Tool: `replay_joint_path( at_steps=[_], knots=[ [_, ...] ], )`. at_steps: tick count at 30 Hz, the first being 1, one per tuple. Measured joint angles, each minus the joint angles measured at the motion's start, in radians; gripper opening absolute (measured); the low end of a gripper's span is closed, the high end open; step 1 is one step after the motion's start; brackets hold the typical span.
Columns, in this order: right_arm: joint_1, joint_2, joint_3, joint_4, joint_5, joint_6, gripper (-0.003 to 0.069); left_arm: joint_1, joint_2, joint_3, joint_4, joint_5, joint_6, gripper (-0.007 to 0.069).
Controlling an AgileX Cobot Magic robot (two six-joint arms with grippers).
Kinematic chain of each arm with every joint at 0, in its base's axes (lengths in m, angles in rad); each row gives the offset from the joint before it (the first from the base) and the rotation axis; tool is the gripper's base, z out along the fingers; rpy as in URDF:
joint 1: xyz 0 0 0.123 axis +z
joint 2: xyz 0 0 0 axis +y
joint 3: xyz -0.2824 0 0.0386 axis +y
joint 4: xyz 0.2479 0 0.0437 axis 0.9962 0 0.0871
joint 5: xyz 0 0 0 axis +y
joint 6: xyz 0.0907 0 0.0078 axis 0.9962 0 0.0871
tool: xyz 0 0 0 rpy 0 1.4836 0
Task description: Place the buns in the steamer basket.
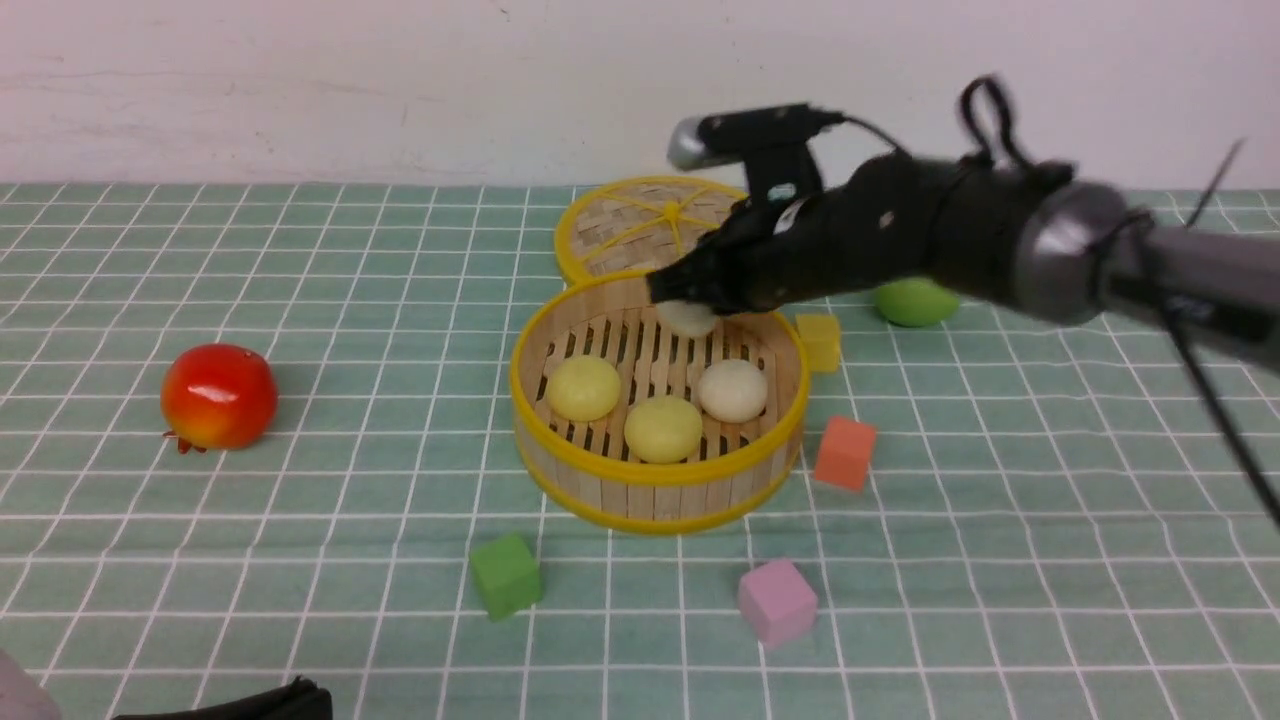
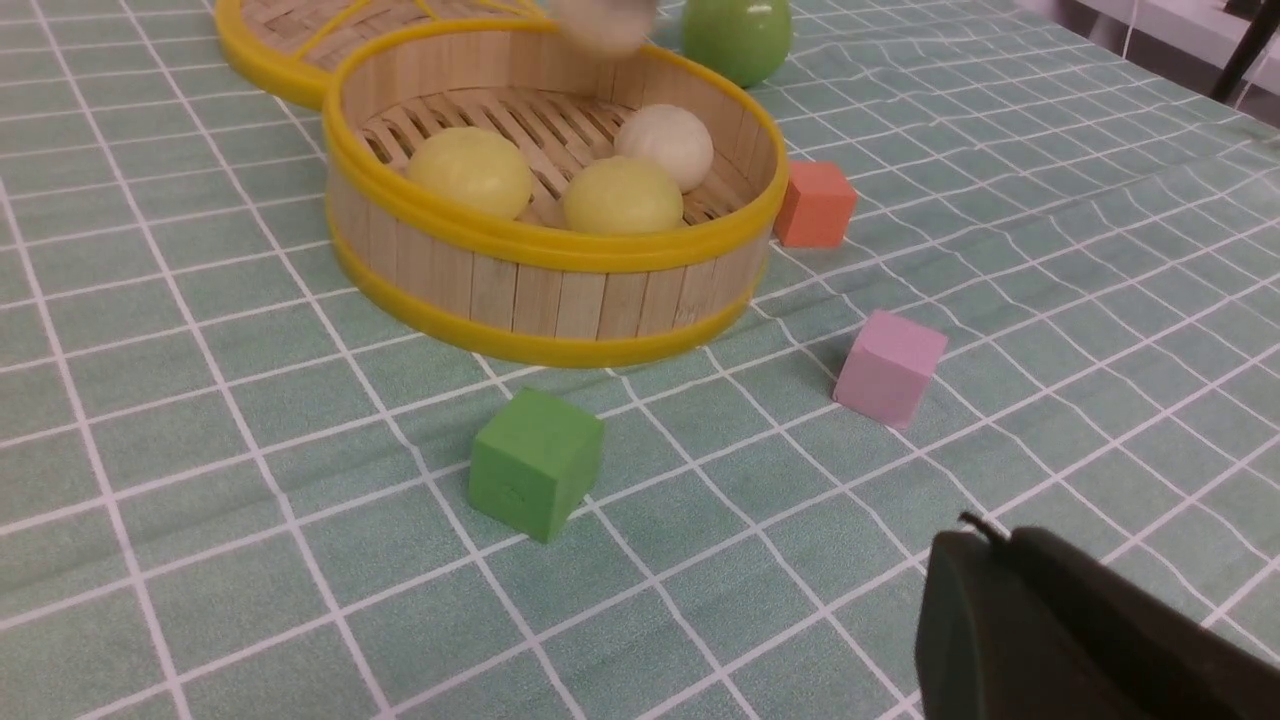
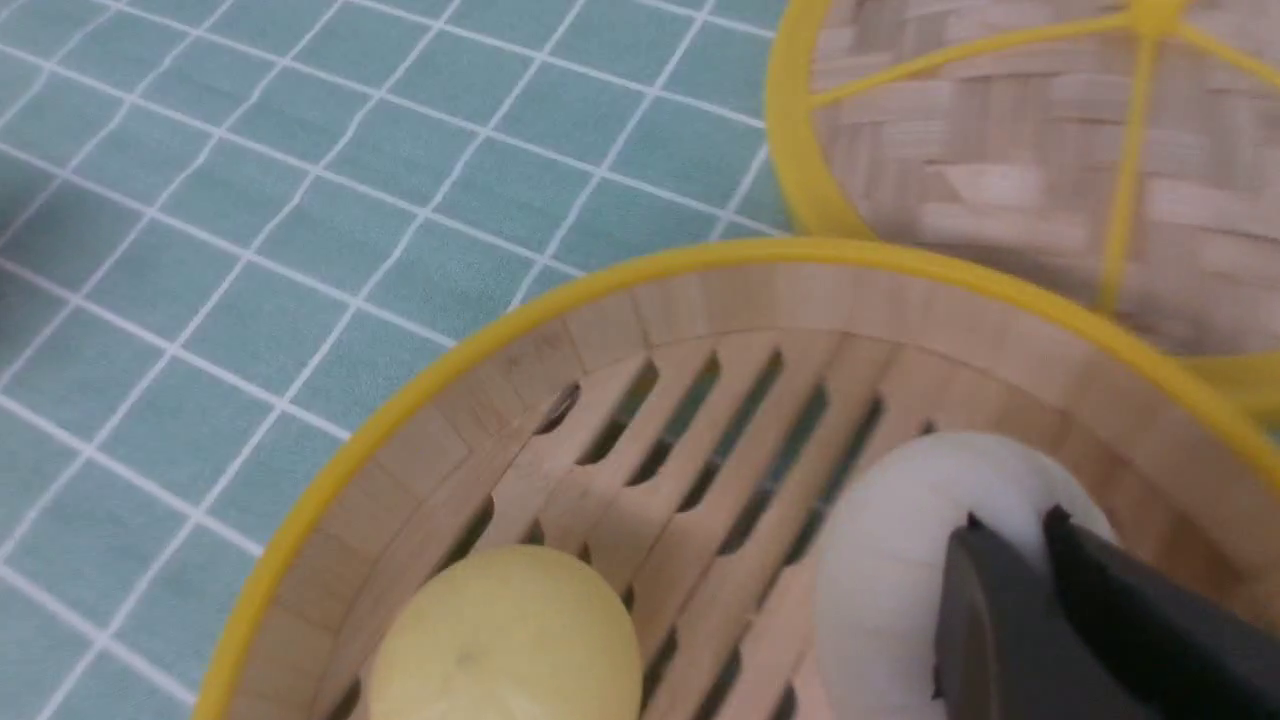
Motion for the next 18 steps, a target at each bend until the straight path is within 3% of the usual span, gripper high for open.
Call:
replay_joint_path(
  at_steps=[5,7,12,15,18],
  knots=[
    [0.010,0.077,0.000,-0.003,-0.053,0.000,0.0195,0.000,0.000,0.000,0.000,0.000,0.000,0.0017],
    [0.010,0.079,0.000,-0.003,-0.052,0.000,0.0320,0.000,0.000,0.000,0.000,0.000,0.000,0.0017],
    [0.009,0.006,0.001,-0.059,0.030,0.000,0.0497,0.000,0.000,0.000,0.000,0.000,0.000,0.0017],
    [0.009,-0.131,0.002,-0.135,0.206,0.009,0.0528,0.000,0.000,0.000,0.000,0.000,0.000,0.0017],
    [0.009,-0.273,0.002,-0.210,0.404,0.066,0.0496,0.000,0.000,0.000,0.000,0.000,0.000,0.0017]
  ],
)
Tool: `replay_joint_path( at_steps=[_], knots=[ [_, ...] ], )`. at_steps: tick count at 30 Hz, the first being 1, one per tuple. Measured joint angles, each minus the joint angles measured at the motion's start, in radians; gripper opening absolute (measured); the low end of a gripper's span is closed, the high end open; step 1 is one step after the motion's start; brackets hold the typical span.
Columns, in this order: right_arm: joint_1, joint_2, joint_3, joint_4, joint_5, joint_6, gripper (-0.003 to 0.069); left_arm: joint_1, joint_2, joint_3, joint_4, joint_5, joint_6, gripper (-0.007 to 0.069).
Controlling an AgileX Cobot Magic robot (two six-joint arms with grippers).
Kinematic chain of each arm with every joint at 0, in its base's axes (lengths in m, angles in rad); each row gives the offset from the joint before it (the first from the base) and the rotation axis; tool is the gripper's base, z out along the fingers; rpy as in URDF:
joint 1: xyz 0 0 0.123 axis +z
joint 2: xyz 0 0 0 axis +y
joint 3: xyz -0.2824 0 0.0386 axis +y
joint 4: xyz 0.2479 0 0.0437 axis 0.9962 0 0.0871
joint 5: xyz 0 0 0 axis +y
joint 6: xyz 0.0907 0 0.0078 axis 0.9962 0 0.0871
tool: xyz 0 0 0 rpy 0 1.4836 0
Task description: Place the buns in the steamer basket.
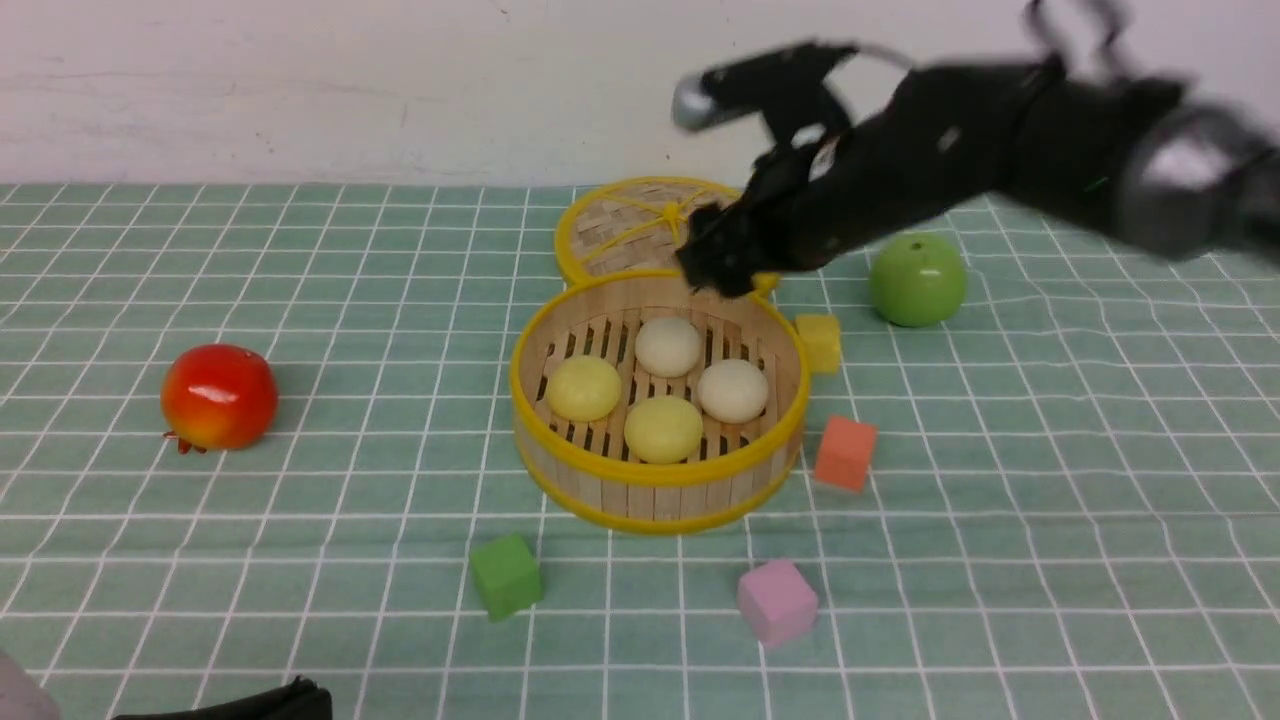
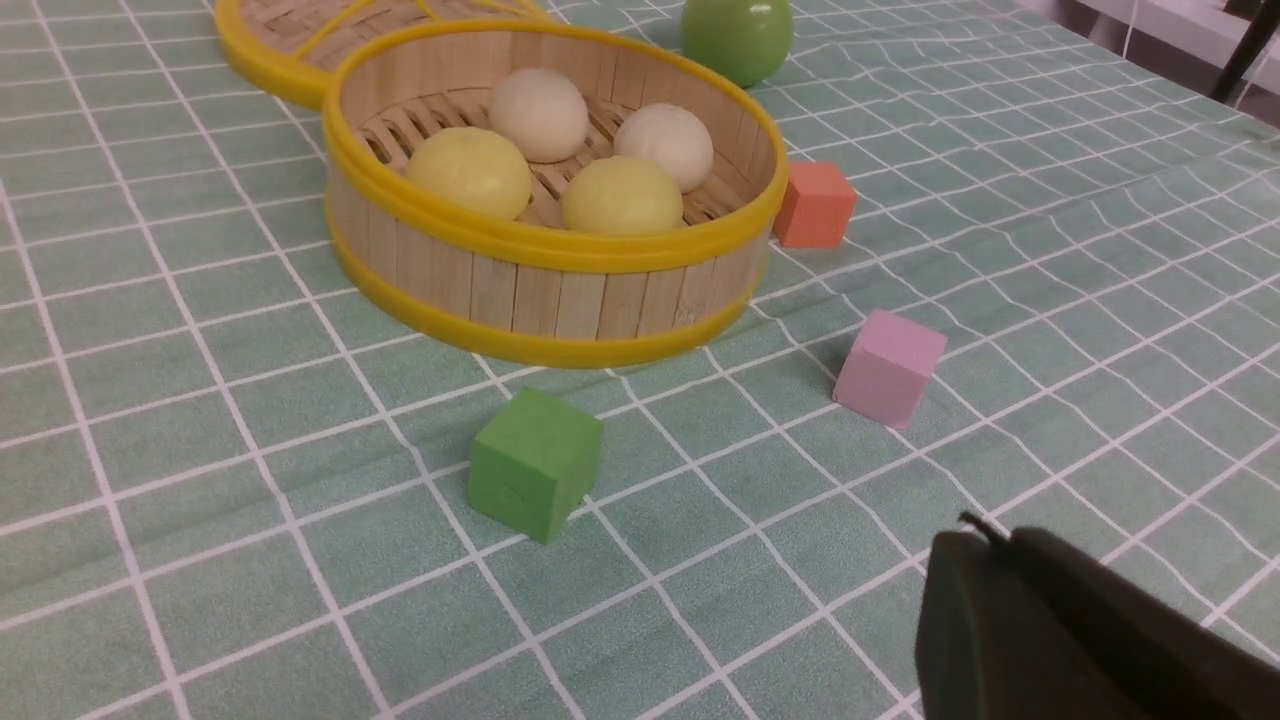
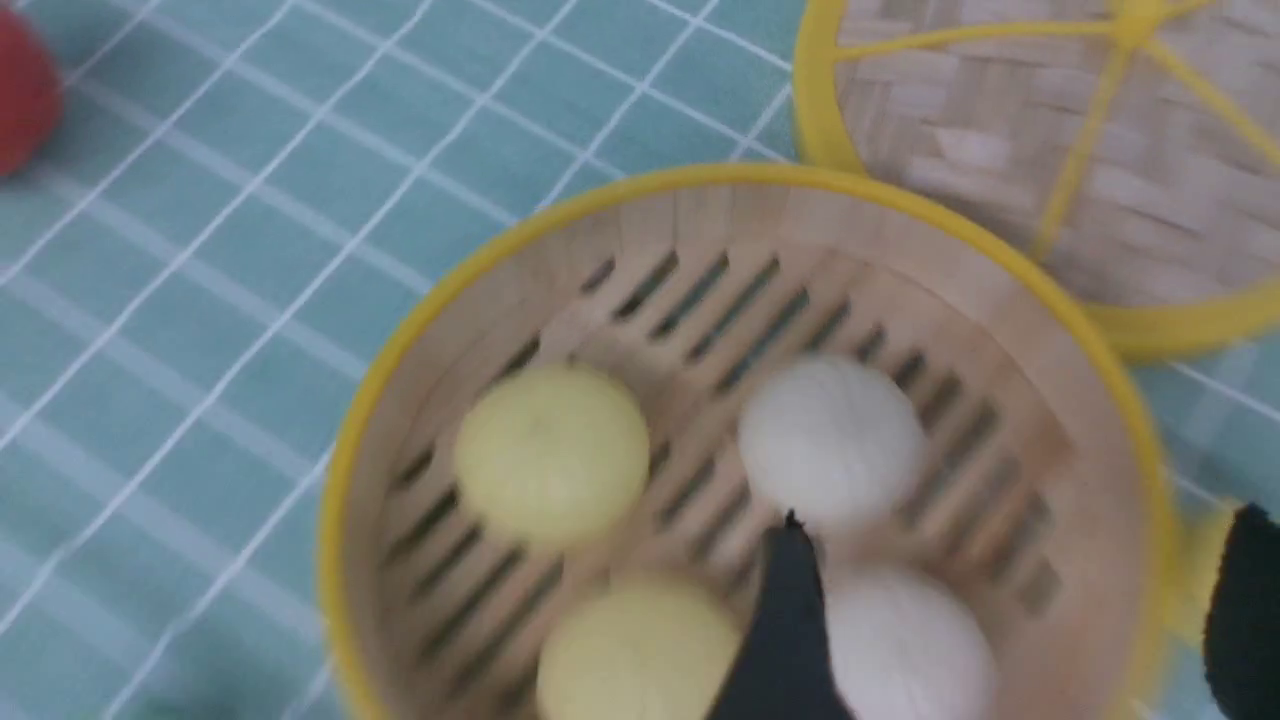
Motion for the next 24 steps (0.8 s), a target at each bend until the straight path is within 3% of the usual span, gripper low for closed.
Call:
replay_joint_path(
  at_steps=[4,5,6,7,8,13,24],
  knots=[
    [0.000,-0.216,0.025,-0.107,0.280,0.123,0.0343,0.000,0.000,0.000,0.000,0.000,0.000,0.0017],
    [0.000,-0.216,0.029,-0.107,0.290,0.123,0.0334,0.000,0.000,0.000,0.000,0.000,0.000,0.0017],
    [0.000,-0.294,0.061,-0.126,0.354,0.156,0.0268,0.000,0.000,0.000,0.000,0.000,0.000,0.0017],
    [0.000,-0.313,0.071,-0.130,0.369,0.165,0.0249,0.000,0.000,0.000,0.000,0.000,0.000,0.0017],
    [0.000,-0.387,0.125,-0.136,0.417,0.195,0.0169,0.000,0.000,0.000,0.000,0.000,0.000,0.0017],
    [0.000,-0.579,0.246,-0.137,0.522,0.219,0.0006,0.000,0.000,0.000,0.000,0.000,0.000,0.0017],
    [0.000,-0.757,0.285,-0.138,0.590,0.219,-0.0018,0.000,0.000,0.000,0.000,0.000,0.000,0.0017]
  ],
)
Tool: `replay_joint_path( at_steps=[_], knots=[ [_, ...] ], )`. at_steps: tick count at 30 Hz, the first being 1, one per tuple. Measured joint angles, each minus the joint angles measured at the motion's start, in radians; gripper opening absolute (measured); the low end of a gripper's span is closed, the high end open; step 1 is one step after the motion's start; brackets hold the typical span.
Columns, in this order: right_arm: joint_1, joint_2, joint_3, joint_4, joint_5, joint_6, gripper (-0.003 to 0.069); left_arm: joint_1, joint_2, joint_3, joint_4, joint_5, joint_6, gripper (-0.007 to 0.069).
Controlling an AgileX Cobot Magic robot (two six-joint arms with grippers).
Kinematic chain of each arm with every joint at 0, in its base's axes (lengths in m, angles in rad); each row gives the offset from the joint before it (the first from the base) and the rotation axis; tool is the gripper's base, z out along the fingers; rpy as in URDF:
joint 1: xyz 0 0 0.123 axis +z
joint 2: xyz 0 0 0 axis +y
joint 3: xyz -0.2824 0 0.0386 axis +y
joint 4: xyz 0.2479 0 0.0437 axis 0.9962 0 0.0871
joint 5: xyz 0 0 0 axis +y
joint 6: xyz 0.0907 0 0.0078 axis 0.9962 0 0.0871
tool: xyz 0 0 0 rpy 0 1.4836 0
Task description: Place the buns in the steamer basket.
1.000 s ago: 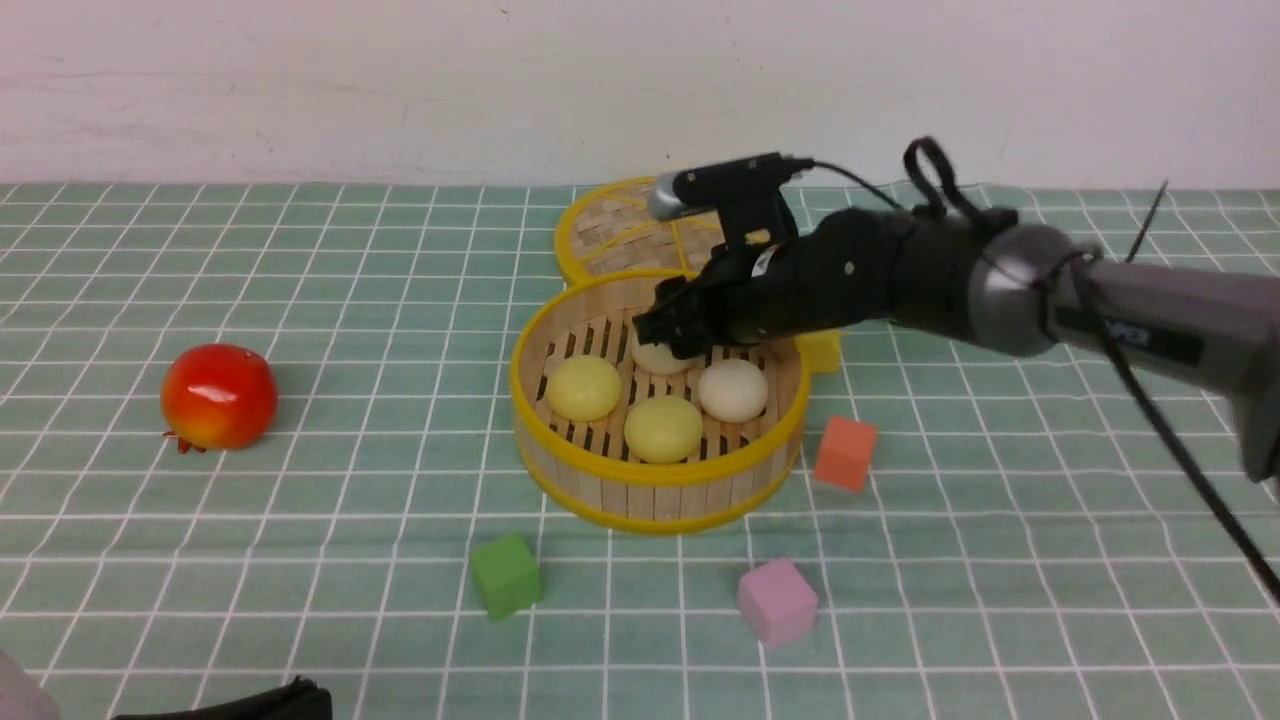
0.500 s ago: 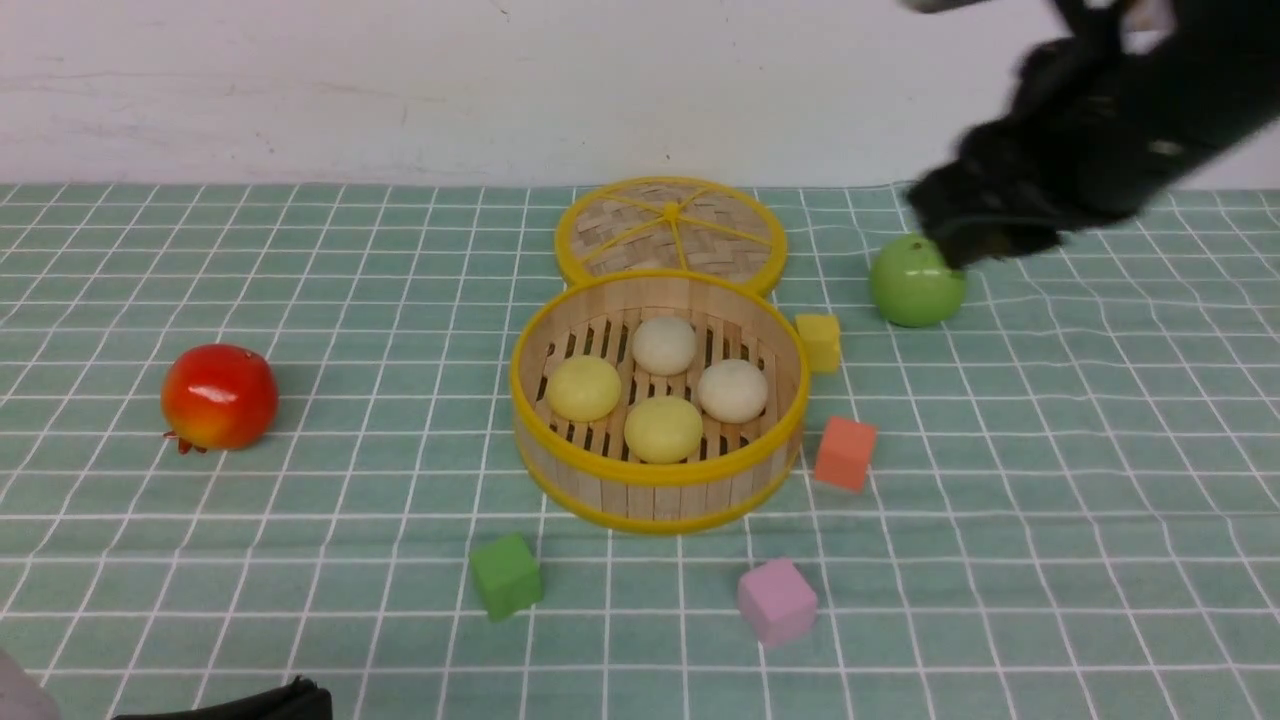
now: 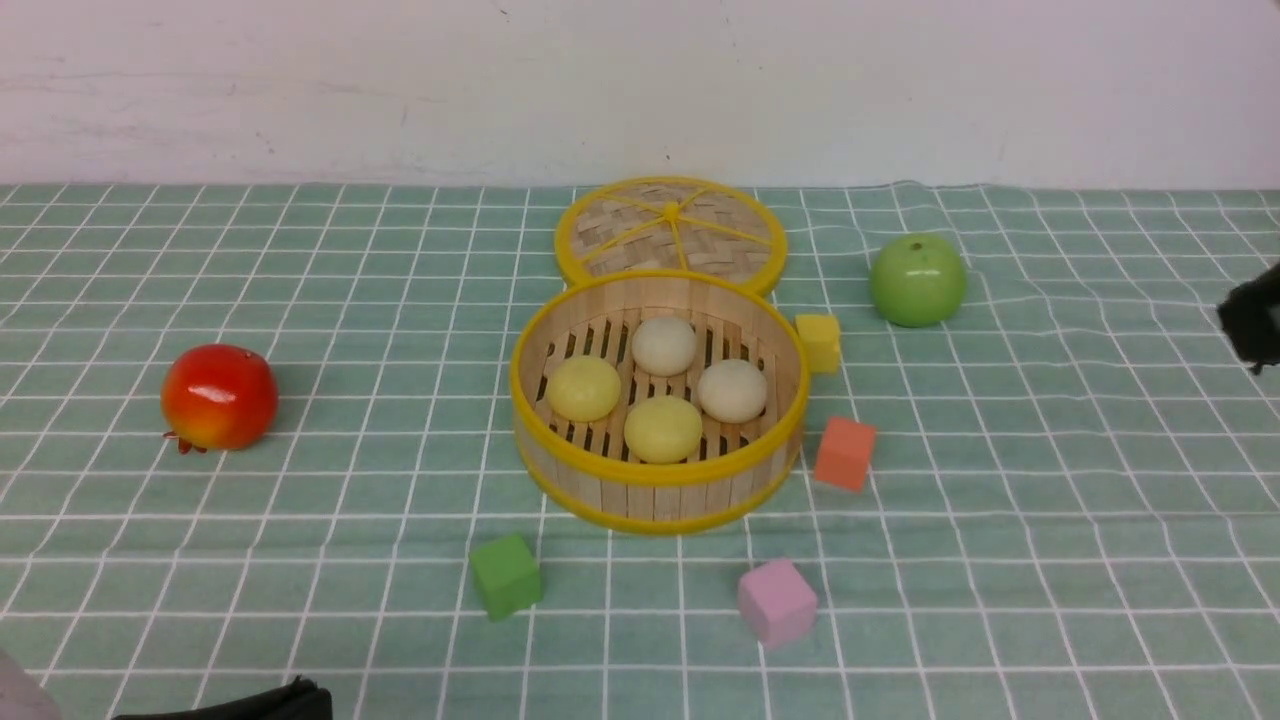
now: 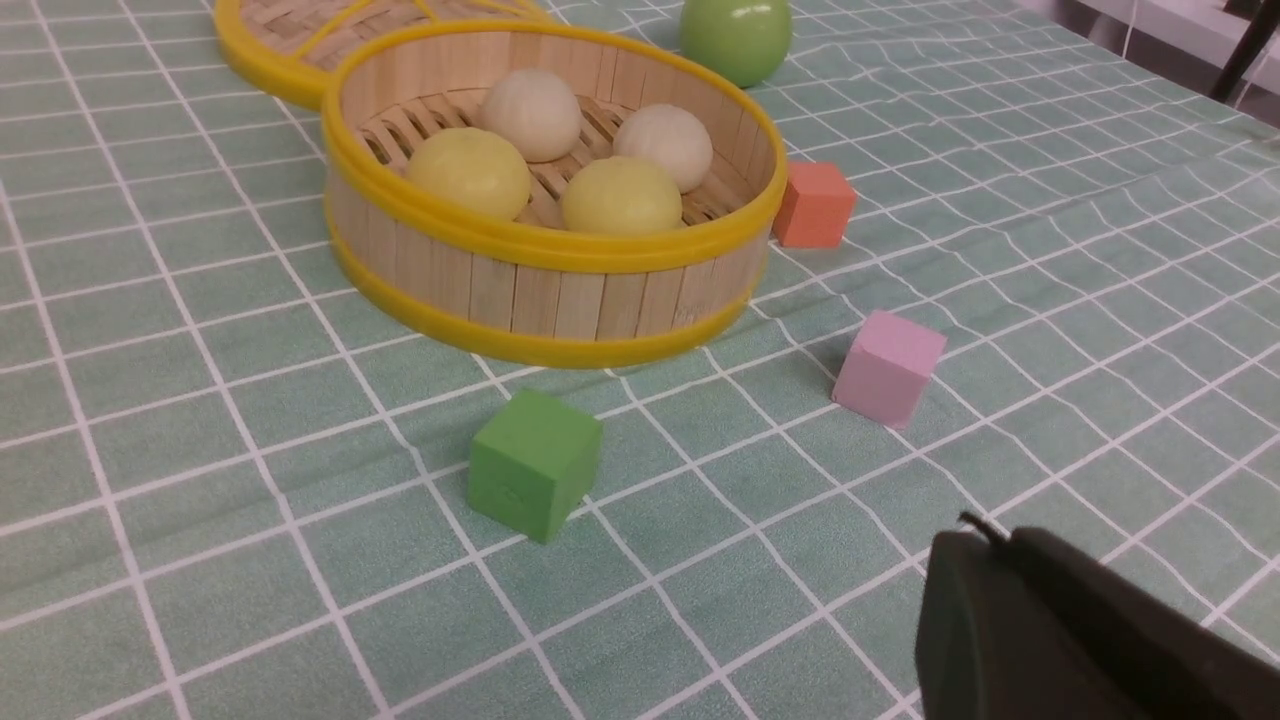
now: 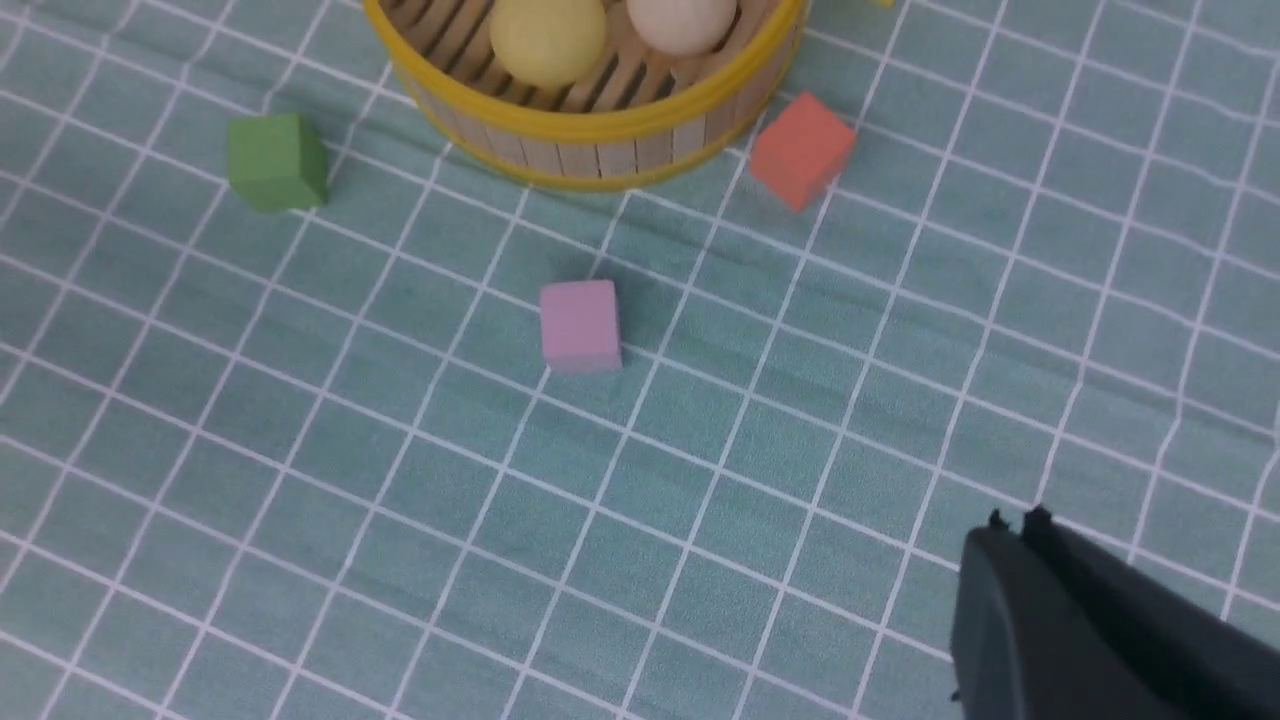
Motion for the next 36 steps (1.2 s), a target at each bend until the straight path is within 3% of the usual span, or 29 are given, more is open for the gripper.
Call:
replay_joint_path(
  at_steps=[5,10,11,13,14,21,36],
  knots=[
    [-0.044,-0.092,0.058,-0.026,-0.028,-0.041,-0.0018,0.000,0.000,0.000,0.000,0.000,0.000,0.0017],
    [-0.190,-0.337,0.343,-0.021,-0.245,-0.120,-0.0018,0.000,0.000,0.000,0.000,0.000,0.000,0.0017],
    [-0.254,-0.481,0.536,-0.018,-0.380,-0.139,-0.0017,0.000,0.000,0.000,0.000,0.000,0.000,0.0017],
    [-0.302,-0.592,0.672,-0.013,-0.472,-0.140,-0.0016,0.000,0.000,0.000,0.000,0.000,0.000,0.0017],
    [-0.342,-0.697,0.853,-0.013,-0.587,-0.140,-0.0015,0.000,0.000,0.000,0.000,0.000,0.000,0.0017],
    [-0.416,-1.051,1.383,0.032,-0.852,-0.131,-0.0015,0.000,0.000,0.000,0.000,0.000,0.000,0.0017],
    [-0.427,-1.111,1.426,0.053,-0.878,-0.128,-0.0013,0.000,-0.001,0.000,0.000,0.001,0.000,0.0022]
  ],
)
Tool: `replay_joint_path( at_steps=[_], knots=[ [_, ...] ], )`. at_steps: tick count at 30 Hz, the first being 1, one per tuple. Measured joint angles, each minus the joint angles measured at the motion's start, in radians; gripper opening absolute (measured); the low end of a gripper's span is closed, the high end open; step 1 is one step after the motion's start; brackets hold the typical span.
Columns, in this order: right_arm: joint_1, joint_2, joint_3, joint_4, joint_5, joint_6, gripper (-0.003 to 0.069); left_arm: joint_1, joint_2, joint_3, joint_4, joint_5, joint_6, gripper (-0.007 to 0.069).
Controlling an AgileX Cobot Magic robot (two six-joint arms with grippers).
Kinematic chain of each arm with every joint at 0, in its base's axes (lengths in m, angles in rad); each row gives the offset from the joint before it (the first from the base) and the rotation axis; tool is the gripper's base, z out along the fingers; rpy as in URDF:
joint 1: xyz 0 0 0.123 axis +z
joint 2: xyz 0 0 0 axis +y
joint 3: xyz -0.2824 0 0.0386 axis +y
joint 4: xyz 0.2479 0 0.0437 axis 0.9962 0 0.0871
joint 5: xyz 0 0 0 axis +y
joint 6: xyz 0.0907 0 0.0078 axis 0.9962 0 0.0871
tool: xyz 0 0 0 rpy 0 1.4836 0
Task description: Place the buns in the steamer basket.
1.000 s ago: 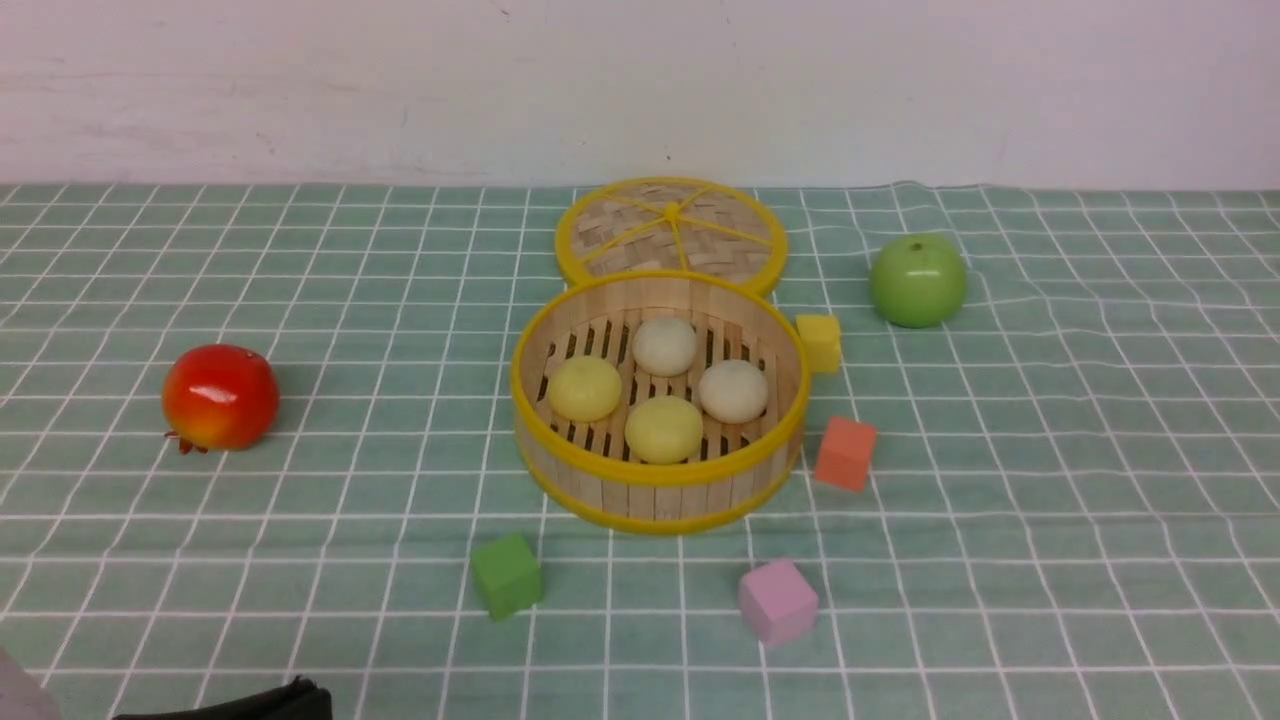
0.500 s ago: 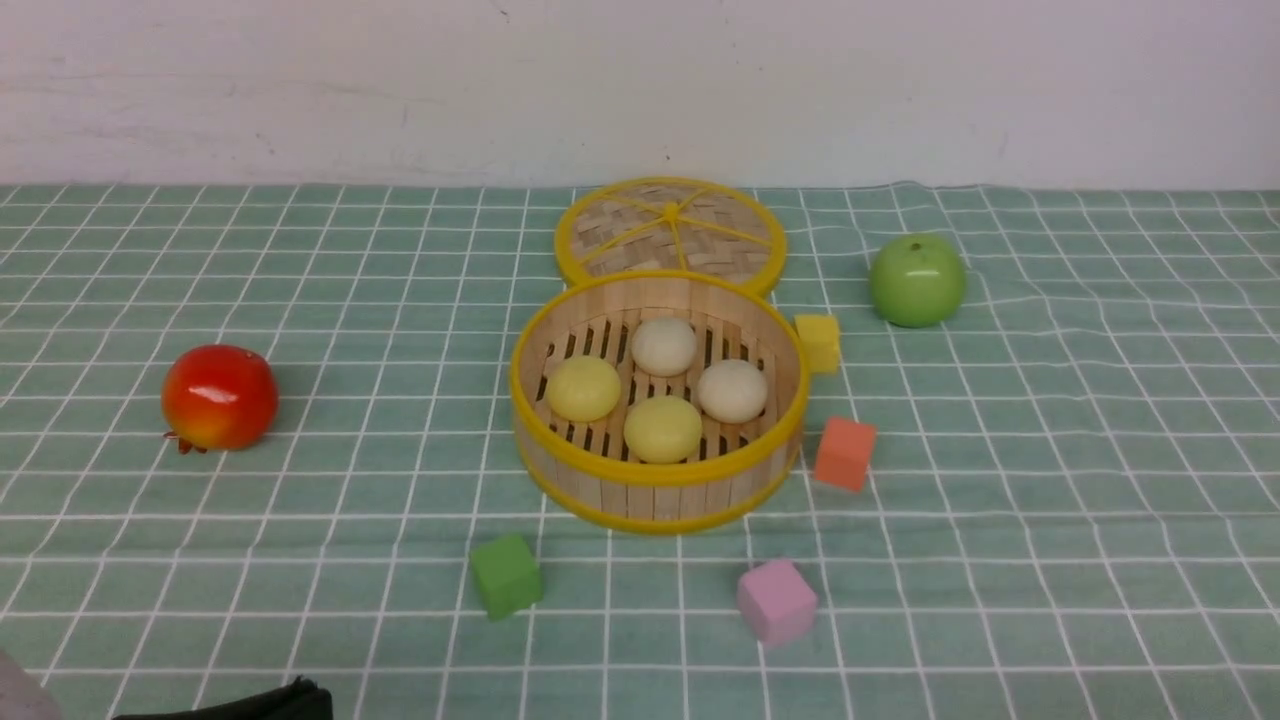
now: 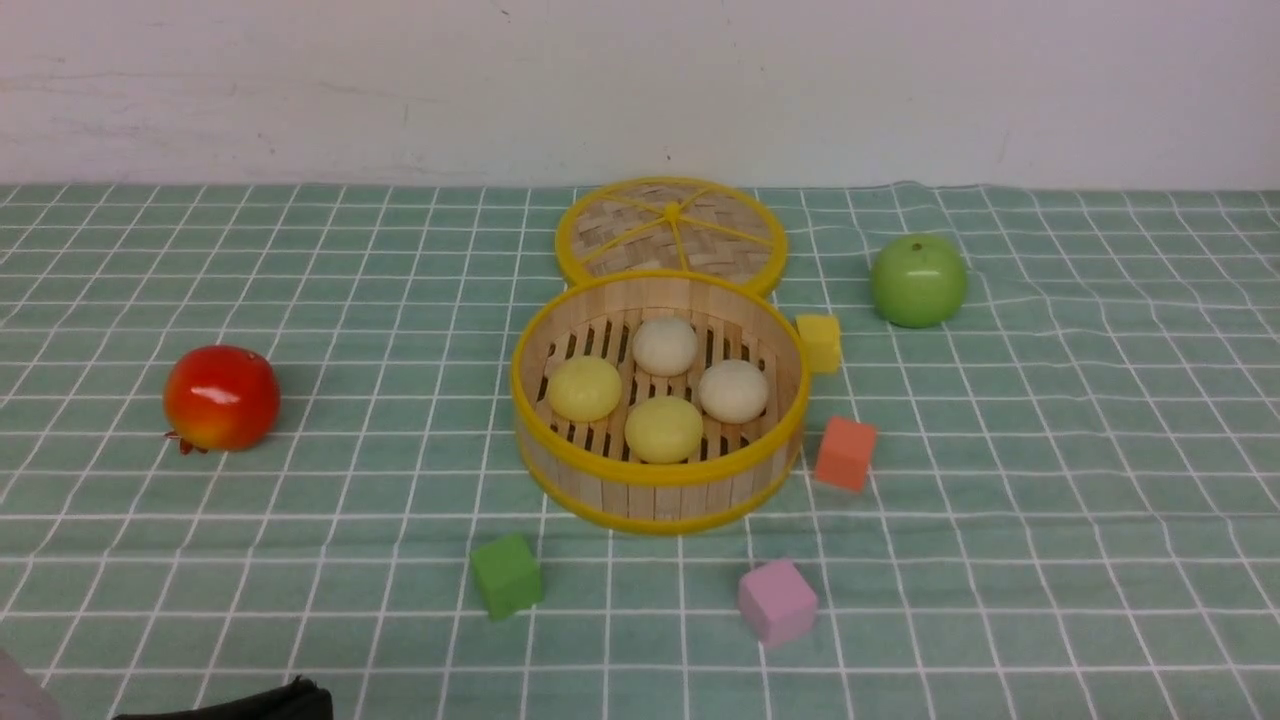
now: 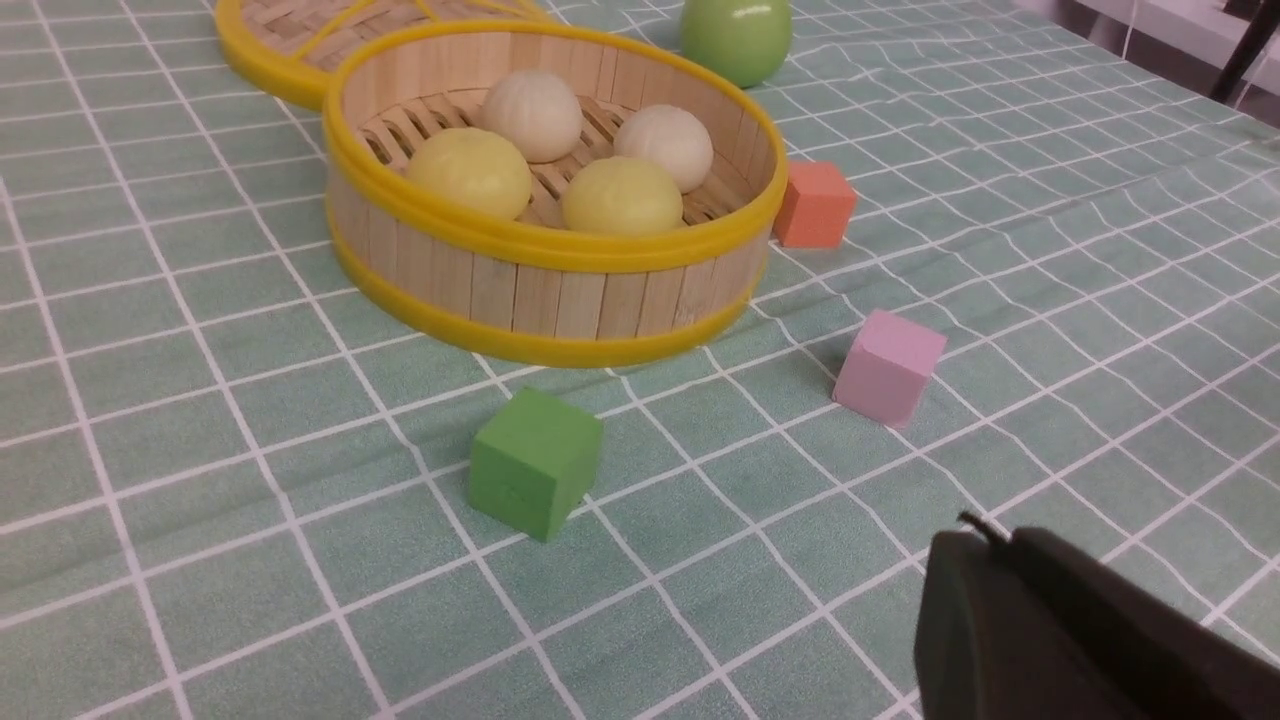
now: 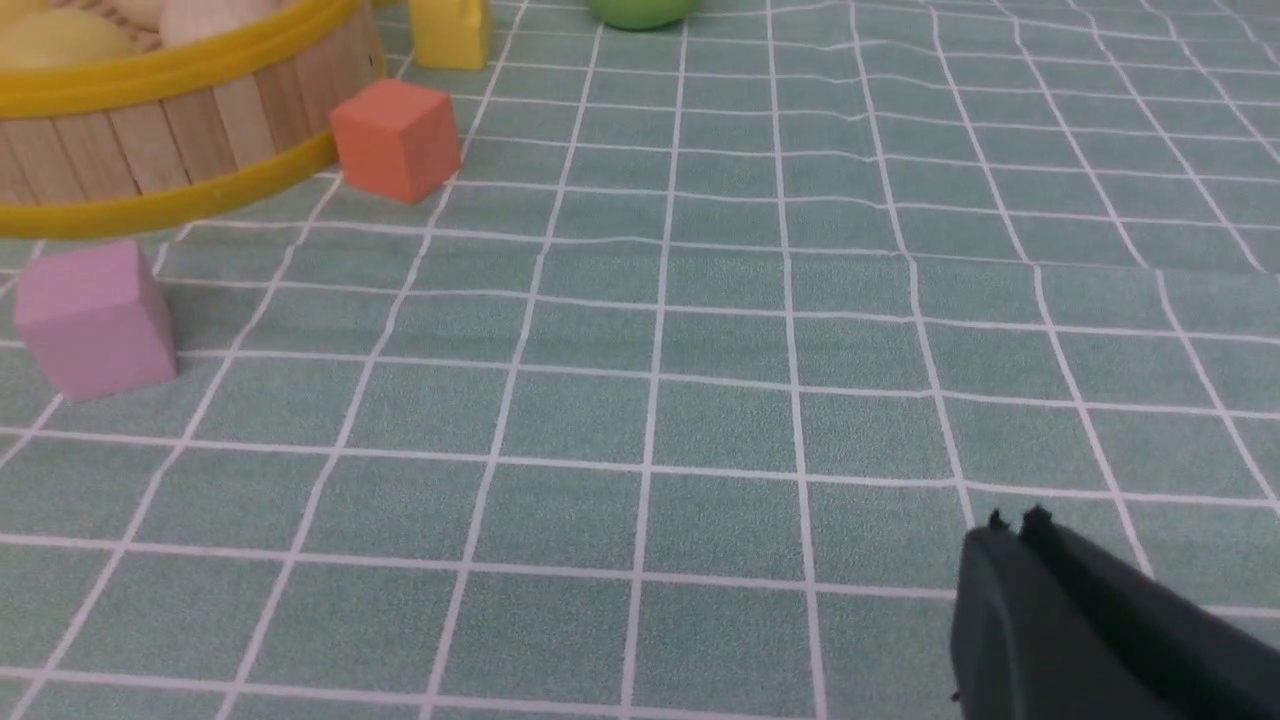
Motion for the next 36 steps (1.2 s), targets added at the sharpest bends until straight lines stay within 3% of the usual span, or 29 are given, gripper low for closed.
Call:
replay_joint_path(
  at_steps=[22,24,31,34,36],
  knots=[
    [0.000,0.000,0.000,0.003,0.000,0.000,0.0000,0.009,-0.016,0.010,0.001,-0.002,0.004,0.0036],
    [0.000,0.000,0.000,0.003,0.000,0.000,0.0002,0.063,-0.054,0.030,0.004,-0.001,0.011,0.0033],
    [0.000,0.000,0.000,0.003,0.000,0.000,0.0008,0.418,-0.354,0.132,-0.008,0.090,-0.019,-0.0013],
    [0.000,0.000,0.000,0.003,0.000,0.000,0.0010,0.513,-0.460,0.152,-0.017,0.187,-0.037,-0.0013],
    [0.000,0.000,0.000,0.003,0.000,0.000,0.0014,0.564,-0.492,0.155,-0.019,0.333,-0.066,-0.0013]
  ],
)
